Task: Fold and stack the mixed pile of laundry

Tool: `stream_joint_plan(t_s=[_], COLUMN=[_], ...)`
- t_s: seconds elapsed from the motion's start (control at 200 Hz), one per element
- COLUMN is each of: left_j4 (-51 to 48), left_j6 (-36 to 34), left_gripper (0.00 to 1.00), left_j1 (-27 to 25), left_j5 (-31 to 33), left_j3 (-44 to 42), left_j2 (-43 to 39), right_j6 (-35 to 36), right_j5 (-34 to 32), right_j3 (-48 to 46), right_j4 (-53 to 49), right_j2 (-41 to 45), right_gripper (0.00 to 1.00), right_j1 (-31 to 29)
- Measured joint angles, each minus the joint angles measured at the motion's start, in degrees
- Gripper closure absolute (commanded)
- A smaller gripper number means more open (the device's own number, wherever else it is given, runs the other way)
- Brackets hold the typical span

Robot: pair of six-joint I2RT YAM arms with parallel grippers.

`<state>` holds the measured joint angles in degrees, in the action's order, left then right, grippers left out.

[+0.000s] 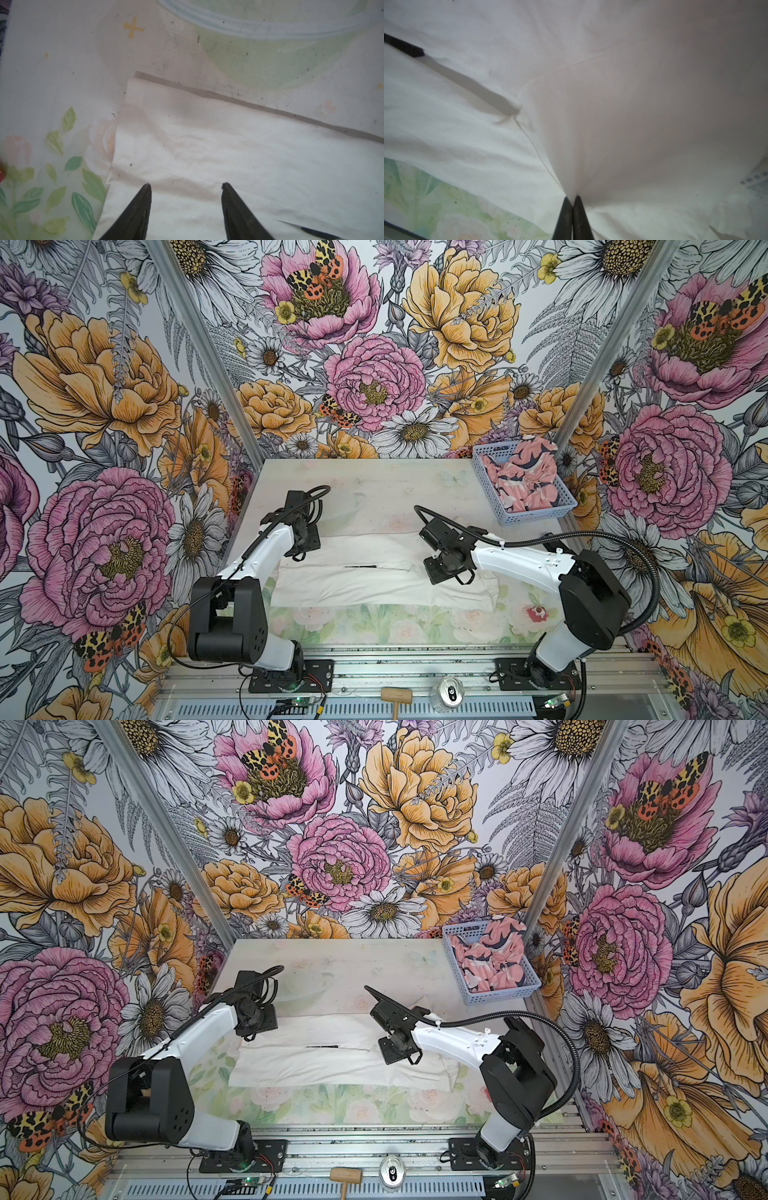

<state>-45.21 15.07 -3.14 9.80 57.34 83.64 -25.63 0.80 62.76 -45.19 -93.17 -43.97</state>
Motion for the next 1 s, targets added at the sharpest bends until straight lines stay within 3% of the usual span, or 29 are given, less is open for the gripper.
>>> stream_joint_plan(t_s=[0.135, 0.225, 0.545, 0.841, 1.001], left_j4=[0.0, 0.0, 0.0, 0.02, -0.02], left_j6=[0.0, 0.0, 0.0, -0.02, -0.02], left_gripper=[0.44, 0.44, 0.43, 0.43, 0.43], left_j1=[0.0, 0.02, 0.04, 0.04, 0.52], left_j5=[-0.02, -0.02, -0.02, -0.02, -0.02], left_j3=[0.0, 0.0, -0.02, -0.24, -1.05], left_j2=[0.0, 0.0, 0.0, -0.02, -0.42], right_j6=[0.59, 0.72, -0.39, 1.31, 2.27], right_j5=[2.73, 2.64, -3.61, -5.88, -6.82], right_j3=[0.02, 0.11, 2.08, 8.07, 8.24], right_j4=[-1.03, -1.68, -4.33, -4.28, -4.55], right_j2=[-0.11, -0.59, -2.25, -11.5, -12.22], right_gripper=[0.95, 0.97, 0.92, 0.79, 0.69], right_j1=[-0.02, 0.0, 0.63, 3.65, 4.2])
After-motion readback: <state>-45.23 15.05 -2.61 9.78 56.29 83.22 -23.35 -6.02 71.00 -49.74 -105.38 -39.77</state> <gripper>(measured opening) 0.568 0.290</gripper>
